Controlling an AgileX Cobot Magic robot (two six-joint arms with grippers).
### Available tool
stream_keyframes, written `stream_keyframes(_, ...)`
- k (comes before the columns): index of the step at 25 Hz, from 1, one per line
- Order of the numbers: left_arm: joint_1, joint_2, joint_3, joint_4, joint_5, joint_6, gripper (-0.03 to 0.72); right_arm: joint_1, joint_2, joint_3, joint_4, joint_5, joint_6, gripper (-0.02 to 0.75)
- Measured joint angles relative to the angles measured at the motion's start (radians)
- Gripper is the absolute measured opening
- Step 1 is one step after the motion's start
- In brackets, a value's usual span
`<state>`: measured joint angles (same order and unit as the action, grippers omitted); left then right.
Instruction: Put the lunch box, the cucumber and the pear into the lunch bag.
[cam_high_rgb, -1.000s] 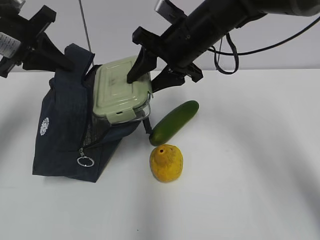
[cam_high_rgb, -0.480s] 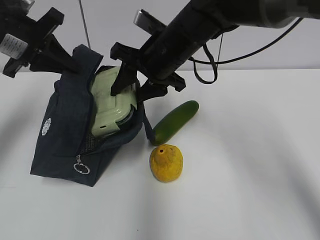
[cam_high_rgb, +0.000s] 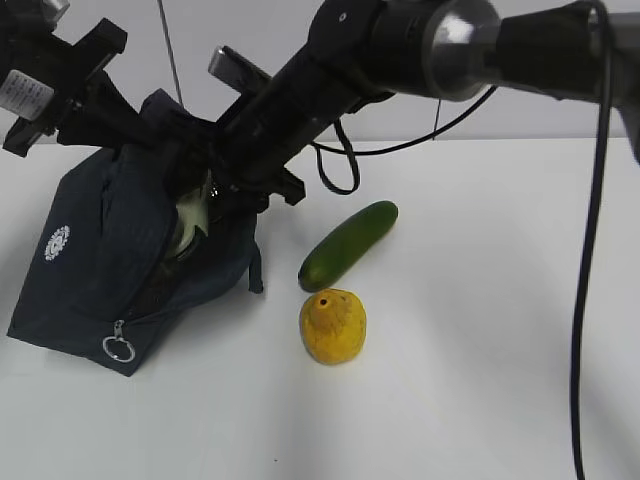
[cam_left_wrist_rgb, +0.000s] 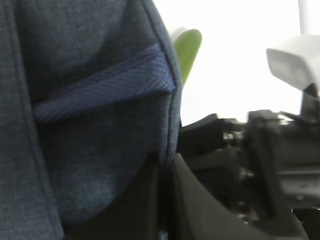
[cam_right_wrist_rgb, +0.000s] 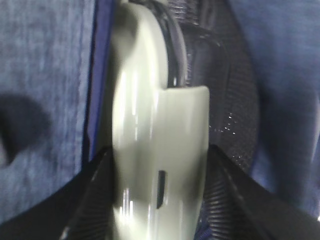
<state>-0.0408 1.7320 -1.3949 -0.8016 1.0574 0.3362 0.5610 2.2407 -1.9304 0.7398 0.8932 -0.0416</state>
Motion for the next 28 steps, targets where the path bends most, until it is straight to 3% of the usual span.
stream_keyframes(8,0.0,0.0,0.0,0.023,-0.001,0.0,0.005,0.021,0.088,-0.011,0.217,-0.092,-0.129,0.394)
stream_keyframes(13,0.0,0.0,0.0,0.03,-0.008,0.0,0.005,0.023,0.114,-0.011,0.364,-0.123,-0.24,0.444)
stream_keyframes(19,0.001,0.0,0.0,0.035,-0.008,0.001,0.005,0.006,0.114,-0.018,0.32,-0.038,-0.258,0.52)
stream_keyframes(28,0.001,0.0,0.0,0.034,-0.006,0.001,0.005,-0.123,0.051,-0.085,0.161,0.231,-0.253,0.524)
